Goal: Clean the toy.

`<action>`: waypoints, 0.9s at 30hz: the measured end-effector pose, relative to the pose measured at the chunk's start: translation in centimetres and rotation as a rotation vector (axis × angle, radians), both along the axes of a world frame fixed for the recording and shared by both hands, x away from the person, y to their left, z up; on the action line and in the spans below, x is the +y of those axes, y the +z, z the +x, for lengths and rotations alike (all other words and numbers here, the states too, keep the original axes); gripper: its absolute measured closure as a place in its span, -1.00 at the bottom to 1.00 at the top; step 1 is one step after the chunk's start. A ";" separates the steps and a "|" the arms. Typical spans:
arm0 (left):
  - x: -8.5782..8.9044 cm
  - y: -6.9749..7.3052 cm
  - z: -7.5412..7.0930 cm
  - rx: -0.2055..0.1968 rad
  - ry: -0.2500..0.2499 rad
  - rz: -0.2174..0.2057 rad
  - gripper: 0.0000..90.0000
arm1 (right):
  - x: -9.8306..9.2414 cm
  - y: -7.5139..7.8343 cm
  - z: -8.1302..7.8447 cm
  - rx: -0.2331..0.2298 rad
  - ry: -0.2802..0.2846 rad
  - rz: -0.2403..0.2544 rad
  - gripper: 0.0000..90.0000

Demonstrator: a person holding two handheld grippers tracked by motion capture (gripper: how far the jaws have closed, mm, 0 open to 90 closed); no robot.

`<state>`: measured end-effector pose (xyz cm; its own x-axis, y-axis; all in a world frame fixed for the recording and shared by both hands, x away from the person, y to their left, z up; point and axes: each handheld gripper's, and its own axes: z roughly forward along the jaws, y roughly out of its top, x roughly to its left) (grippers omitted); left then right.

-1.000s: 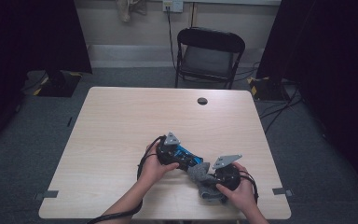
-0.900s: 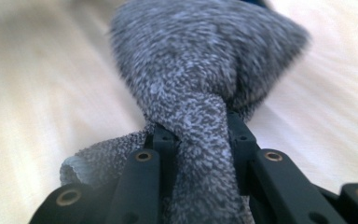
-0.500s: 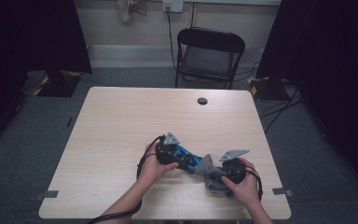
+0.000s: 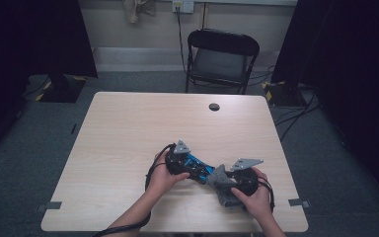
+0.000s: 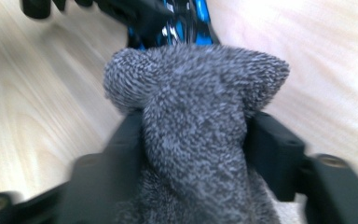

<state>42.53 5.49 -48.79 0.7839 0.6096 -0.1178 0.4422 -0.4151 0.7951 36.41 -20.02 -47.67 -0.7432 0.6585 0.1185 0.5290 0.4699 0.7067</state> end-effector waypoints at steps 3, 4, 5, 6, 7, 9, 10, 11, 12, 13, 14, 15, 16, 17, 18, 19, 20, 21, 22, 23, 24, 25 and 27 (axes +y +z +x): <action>0.0 0.0 0.0 0.002 0.001 -0.005 -0.76 | -0.1 -0.3 0.1 0.002 0.007 -0.007 0.39; 0.0 0.0 0.0 0.002 0.001 -0.004 -0.76 | -0.3 -0.2 0.1 0.000 -0.008 -0.026 0.44; 0.0 0.0 0.0 -0.001 0.000 -0.003 -0.76 | -0.6 -0.1 0.2 -0.001 -0.027 -0.043 0.47; 0.0 0.0 0.0 0.000 0.000 -0.003 -0.76 | -1.0 0.0 0.2 -0.005 -0.056 -0.053 0.50; 0.0 0.0 0.0 -0.001 0.000 -0.002 -0.76 | -1.3 0.0 0.3 -0.007 -0.075 -0.064 0.51; 0.0 0.0 -0.1 -0.001 0.001 -0.003 -0.76 | -2.0 0.0 0.4 -0.006 -0.116 -0.063 0.53; -0.1 0.0 -0.1 -0.001 0.001 -0.004 -0.76 | -2.4 0.0 0.4 -0.005 -0.150 -0.074 0.54; -0.1 0.0 -0.1 -0.001 0.000 -0.004 -0.76 | -2.5 0.1 0.5 -0.003 -0.166 -0.078 0.54; -0.1 0.0 -0.1 -0.001 0.000 -0.004 -0.76 | -2.5 0.1 0.6 -0.002 -0.169 -0.077 0.54; -0.1 0.0 -0.1 0.002 0.000 -0.004 -0.76 | -2.3 0.0 0.6 -0.009 -0.169 -0.093 0.55; -0.2 0.0 -0.1 0.002 0.000 -0.003 -0.76 | -2.0 -0.1 0.6 -0.013 -0.165 -0.103 0.56; -0.2 0.0 -0.1 0.002 -0.001 -0.001 -0.76 | -1.6 -0.1 0.6 -0.019 -0.152 -0.101 0.57; -0.2 0.0 -0.1 0.002 -0.001 0.000 -0.76 | -1.3 -0.1 0.6 -0.013 -0.140 -0.104 0.59; -0.1 0.0 -0.1 0.002 0.000 -0.001 -0.76 | -1.0 0.0 0.6 -0.011 -0.125 -0.114 0.60; -0.1 0.0 -0.1 0.001 0.000 -0.005 -0.76 | -0.8 0.2 0.5 -0.007 -0.093 -0.127 0.60; -0.1 -0.1 -0.1 0.000 0.001 -0.006 -0.76 | -0.6 0.3 0.4 0.007 -0.073 -0.129 0.60; -0.1 -0.1 -0.1 -0.001 0.000 -0.007 -0.76 | -0.6 0.5 0.2 0.022 -0.048 -0.128 0.61; -0.1 -0.1 -0.1 -0.001 -0.001 -0.007 -0.76 | -0.6 0.7 0.1 0.041 -0.014 -0.112 0.61; -0.1 -0.1 -0.1 -0.001 -0.001 -0.007 -0.76 | -0.5 0.8 -0.3 0.041 0.018 -0.101 0.61; -0.1 -0.1 -0.1 -0.001 -0.001 -0.008 -0.76 | -0.2 1.0 -0.6 0.039 0.054 -0.105 0.61; -0.1 -0.1 -0.1 -0.001 -0.001 -0.008 -0.76 | 0.1 1.1 -1.0 0.035 0.083 -0.110 0.61; -0.1 -0.1 -0.1 -0.001 -0.001 -0.008 -0.76 | 0.5 1.1 -1.2 0.032 0.097 -0.108 0.61; -0.1 -0.1 -0.1 -0.002 -0.002 -0.007 -0.76 | 1.2 0.8 -1.4 0.036 0.117 -0.104 0.60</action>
